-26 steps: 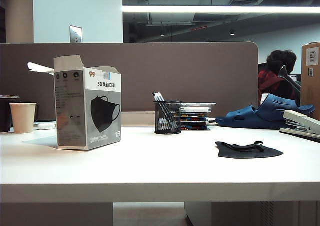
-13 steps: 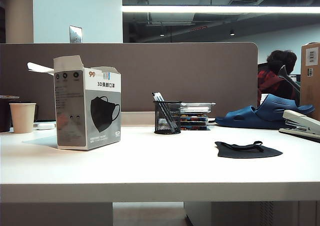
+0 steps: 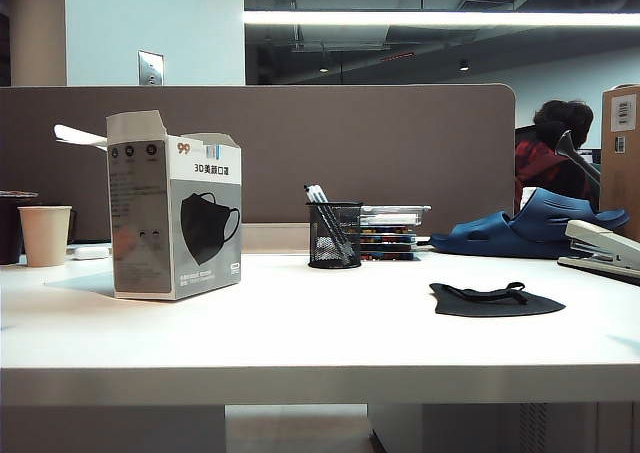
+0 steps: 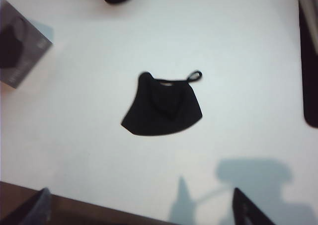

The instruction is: Put the mask into the mask box.

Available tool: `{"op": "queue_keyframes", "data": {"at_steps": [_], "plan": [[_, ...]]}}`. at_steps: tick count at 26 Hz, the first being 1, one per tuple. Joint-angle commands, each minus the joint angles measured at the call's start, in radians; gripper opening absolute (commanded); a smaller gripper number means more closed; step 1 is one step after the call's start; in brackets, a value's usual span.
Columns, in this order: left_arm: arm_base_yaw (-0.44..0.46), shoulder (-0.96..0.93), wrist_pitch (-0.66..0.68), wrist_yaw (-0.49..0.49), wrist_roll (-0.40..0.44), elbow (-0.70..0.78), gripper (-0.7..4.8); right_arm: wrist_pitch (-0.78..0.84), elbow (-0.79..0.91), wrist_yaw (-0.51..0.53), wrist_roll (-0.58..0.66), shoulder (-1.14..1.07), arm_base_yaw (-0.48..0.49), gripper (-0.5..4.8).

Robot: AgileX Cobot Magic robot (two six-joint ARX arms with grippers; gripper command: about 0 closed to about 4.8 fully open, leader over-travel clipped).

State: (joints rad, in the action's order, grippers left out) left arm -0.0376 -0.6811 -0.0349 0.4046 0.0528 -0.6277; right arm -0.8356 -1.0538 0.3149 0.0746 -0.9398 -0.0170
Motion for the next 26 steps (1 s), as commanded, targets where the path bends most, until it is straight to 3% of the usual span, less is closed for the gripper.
{"op": "queue_keyframes", "data": {"at_steps": [1,3,9,12,15,18,20,26], "plan": [[0.002,-0.060,-0.070,0.003,-0.001,-0.007,4.28,0.043,-0.006,0.009,-0.008,-0.096,-0.003,4.79],[0.002,-0.089,-0.080,0.000,-0.001,-0.007,4.71,0.071,-0.006,0.028,-0.008,-0.151,-0.003,4.79],[0.002,-0.175,-0.129,-0.008,-0.001,-0.007,4.71,0.189,-0.006,0.063,-0.035,-0.316,-0.038,4.79],[0.002,-0.224,-0.169,-0.008,-0.001,-0.007,4.70,0.256,-0.006,0.052,-0.107,-0.434,-0.111,4.79],[0.002,-0.236,-0.166,-0.035,-0.001,-0.007,4.70,0.325,-0.010,-0.042,-0.156,-0.551,-0.187,4.79],[0.003,-0.236,-0.167,-0.061,-0.001,-0.007,4.70,0.364,-0.011,-0.080,-0.158,-0.615,-0.213,4.79],[0.002,-0.236,-0.167,-0.071,-0.001,-0.007,4.69,0.410,-0.011,-0.161,-0.173,-0.684,-0.225,4.79],[0.003,-0.260,-0.172,-0.071,-0.002,-0.007,4.67,0.459,-0.014,-0.212,-0.180,-0.765,-0.227,4.79]]}}
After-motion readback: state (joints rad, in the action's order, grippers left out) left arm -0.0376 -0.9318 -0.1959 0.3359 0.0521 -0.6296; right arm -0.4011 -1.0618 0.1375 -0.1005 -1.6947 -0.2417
